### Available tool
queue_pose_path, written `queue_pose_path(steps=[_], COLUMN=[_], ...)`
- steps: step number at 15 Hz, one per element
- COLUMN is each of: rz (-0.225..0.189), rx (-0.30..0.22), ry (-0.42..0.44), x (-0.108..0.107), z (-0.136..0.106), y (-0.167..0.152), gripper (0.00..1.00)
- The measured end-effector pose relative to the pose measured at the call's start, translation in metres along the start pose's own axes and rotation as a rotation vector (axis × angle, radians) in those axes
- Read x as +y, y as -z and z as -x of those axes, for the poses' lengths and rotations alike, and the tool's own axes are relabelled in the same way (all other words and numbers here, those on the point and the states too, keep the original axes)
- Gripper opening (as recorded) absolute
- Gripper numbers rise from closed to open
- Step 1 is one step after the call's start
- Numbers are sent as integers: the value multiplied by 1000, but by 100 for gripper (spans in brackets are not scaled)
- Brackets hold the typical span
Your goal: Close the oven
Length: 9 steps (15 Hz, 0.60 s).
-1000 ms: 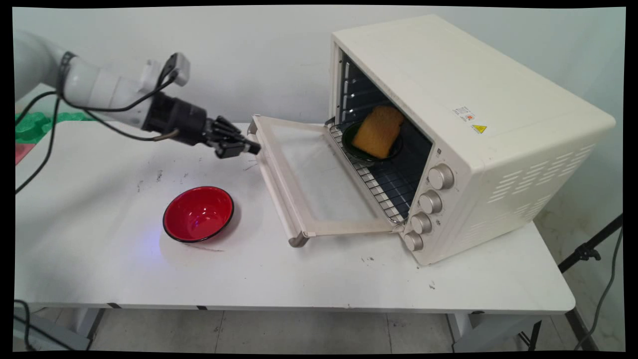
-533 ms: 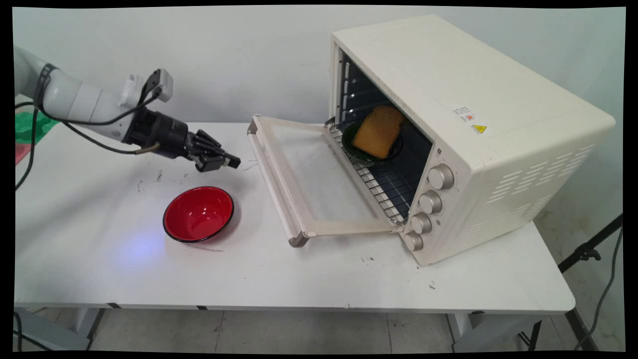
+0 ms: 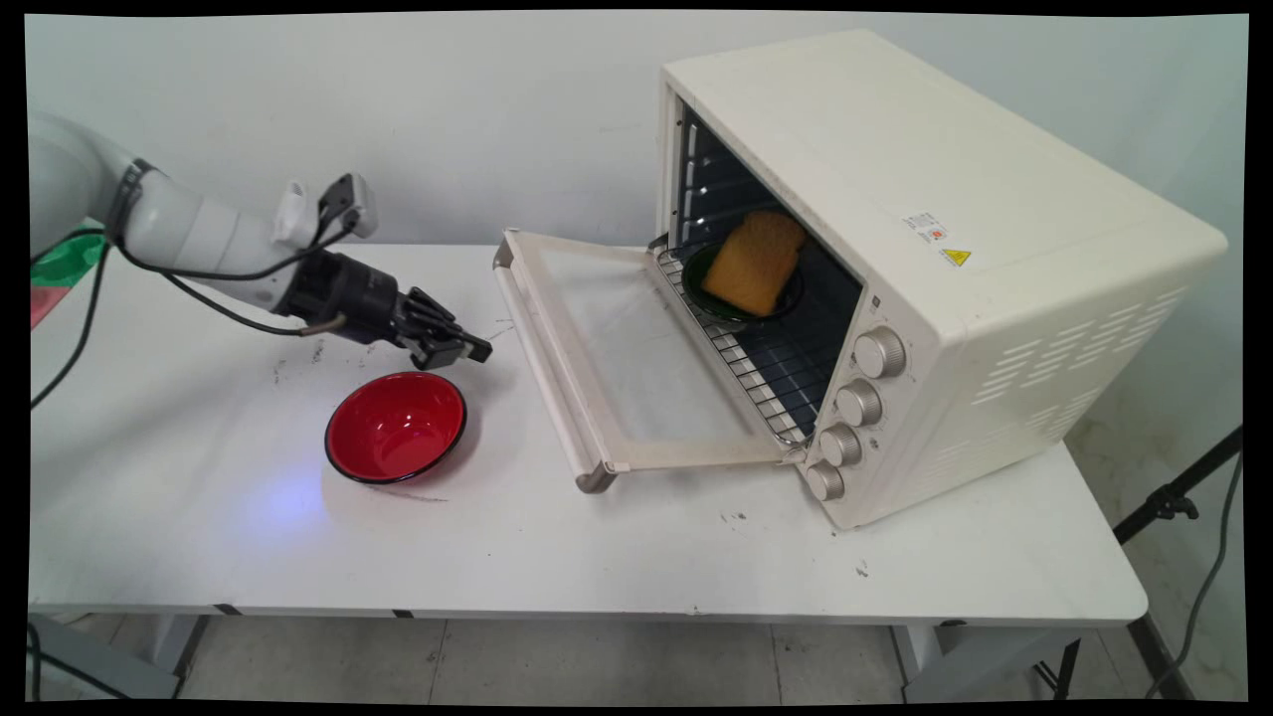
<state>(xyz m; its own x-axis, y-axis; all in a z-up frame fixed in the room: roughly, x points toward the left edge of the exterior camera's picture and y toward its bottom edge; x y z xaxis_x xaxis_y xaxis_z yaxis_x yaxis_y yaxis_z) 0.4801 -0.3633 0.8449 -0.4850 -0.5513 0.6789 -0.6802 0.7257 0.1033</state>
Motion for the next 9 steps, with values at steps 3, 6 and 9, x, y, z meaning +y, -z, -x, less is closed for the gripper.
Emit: queue_pose_path(steps=[3,6,9], rz=[-4,-8,-11], rx=[-6,-13,-19], ry=[12,18,22], x=[3,5,6], z=[-2,-5,-8], y=[-15,-37,-57], gripper=[0,0,0])
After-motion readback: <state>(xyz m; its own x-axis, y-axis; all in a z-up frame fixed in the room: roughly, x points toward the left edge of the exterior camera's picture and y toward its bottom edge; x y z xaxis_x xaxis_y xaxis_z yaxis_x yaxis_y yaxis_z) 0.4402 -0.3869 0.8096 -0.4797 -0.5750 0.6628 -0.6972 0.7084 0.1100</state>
